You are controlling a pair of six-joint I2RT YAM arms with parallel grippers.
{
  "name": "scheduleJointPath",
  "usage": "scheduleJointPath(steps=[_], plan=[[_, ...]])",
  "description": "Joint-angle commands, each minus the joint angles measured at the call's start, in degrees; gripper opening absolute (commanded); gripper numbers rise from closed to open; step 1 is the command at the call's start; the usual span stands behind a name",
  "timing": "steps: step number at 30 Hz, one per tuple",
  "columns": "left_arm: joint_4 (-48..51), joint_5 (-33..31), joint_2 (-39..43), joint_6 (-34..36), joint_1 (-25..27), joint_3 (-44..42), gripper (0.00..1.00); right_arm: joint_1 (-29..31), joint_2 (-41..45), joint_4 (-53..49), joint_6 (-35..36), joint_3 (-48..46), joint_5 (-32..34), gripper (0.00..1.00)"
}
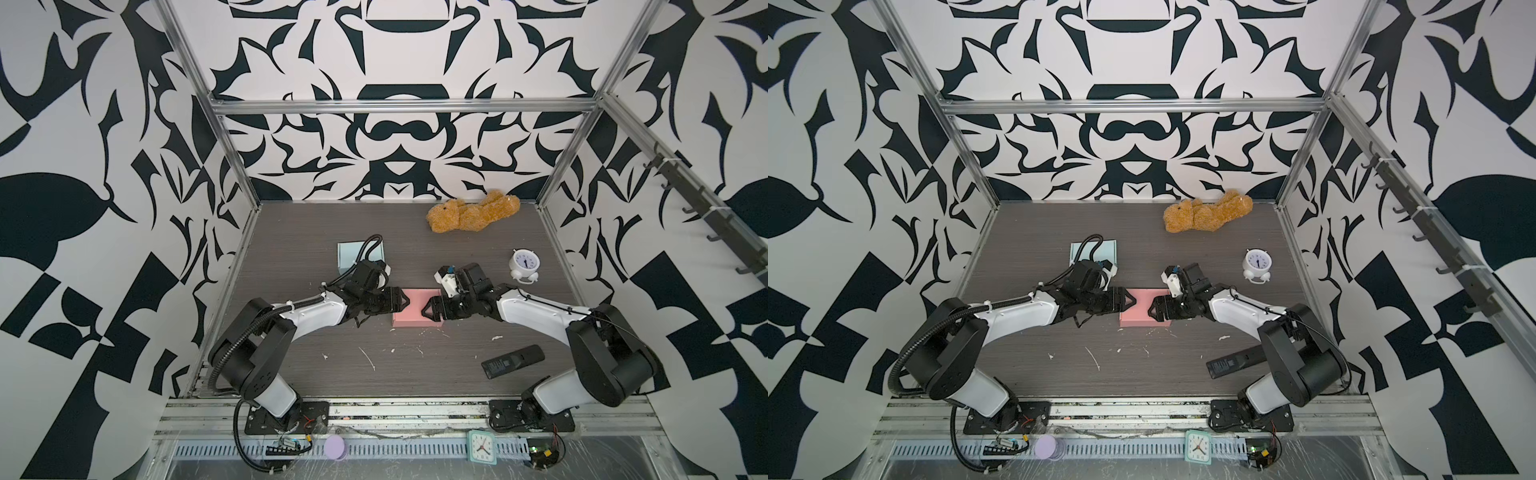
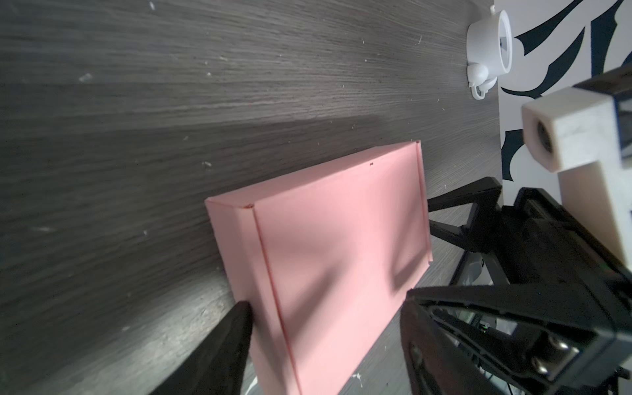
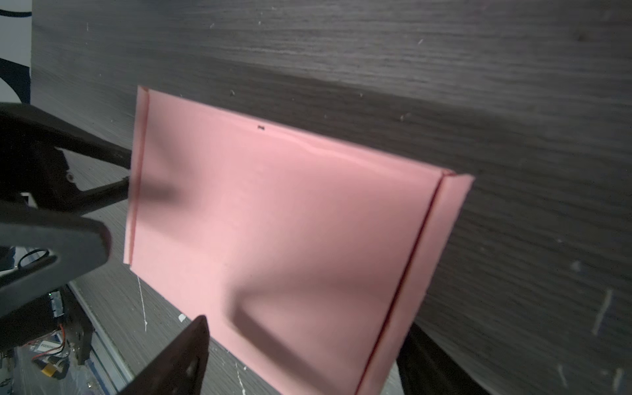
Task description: Fold the paper box
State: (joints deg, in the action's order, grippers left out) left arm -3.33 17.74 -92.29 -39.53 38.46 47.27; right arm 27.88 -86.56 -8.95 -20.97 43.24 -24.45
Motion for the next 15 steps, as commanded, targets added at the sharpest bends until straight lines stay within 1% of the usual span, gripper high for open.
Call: scheduleJointPath(steps=[1,11,15], plan=[[-0.67,2.98,-2.29,1.18,-0.20,3.08,0.71,-0.43,-0.30,2.95,1.28,3.76,-2.28,0.85],[-0.97,3.88,-8.96,2.51,-1.88,9.17,0.70,-2.87,-4.97,4.03,1.71,7.59,-2.45,0.85],[-0.97,4.47,-11.55,2.90,-3.06,11.96,0.70,-3.44,-7.92,4.40,1.46,10.78,-2.72,0.85]])
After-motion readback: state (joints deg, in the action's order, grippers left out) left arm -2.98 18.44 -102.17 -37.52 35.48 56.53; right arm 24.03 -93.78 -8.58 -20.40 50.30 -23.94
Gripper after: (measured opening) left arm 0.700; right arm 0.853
